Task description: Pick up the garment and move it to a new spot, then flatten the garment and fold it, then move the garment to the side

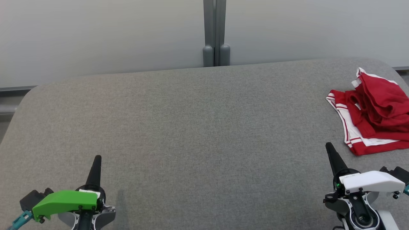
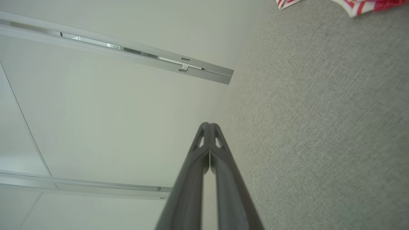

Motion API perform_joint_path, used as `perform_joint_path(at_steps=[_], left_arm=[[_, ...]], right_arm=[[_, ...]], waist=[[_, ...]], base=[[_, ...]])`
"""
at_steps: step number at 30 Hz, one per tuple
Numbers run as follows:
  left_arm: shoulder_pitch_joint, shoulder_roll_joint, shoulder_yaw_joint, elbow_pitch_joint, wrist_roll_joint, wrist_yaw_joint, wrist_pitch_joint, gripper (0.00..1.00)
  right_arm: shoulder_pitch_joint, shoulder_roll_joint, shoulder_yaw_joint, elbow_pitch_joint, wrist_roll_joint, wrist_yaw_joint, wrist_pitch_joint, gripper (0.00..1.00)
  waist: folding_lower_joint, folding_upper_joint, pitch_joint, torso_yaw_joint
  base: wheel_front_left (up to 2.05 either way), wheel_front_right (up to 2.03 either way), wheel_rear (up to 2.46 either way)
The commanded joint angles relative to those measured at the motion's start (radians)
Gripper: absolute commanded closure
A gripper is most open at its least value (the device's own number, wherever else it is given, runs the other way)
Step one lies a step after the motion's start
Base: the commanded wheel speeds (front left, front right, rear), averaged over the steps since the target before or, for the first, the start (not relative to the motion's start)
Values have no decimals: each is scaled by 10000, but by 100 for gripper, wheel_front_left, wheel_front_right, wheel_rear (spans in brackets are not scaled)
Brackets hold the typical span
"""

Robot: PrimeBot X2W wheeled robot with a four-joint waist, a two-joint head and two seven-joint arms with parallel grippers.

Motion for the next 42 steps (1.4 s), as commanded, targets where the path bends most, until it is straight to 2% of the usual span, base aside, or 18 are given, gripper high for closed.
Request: perform_joint_path(at_steps=[1, 33, 42], left_arm=[[-224, -10, 122, -91, -205, -106, 82, 100], [-333, -265, 1040, -124, -1901, -698, 704, 100], [-312, -310, 1177, -125, -2134, -773, 802, 100]], right_arm=[[-202, -57, -48, -39, 252, 6, 63, 100], [-330, -65, -228, 22, 2781, 4, 423, 100], [-327, -66, -253, 31, 3160, 4, 470, 100]], waist=[[0, 0, 9, 1], [0, 0, 220, 16], [0, 0, 261, 19]], base=[[0, 0, 0], [0, 0, 0], [0, 0, 0]])
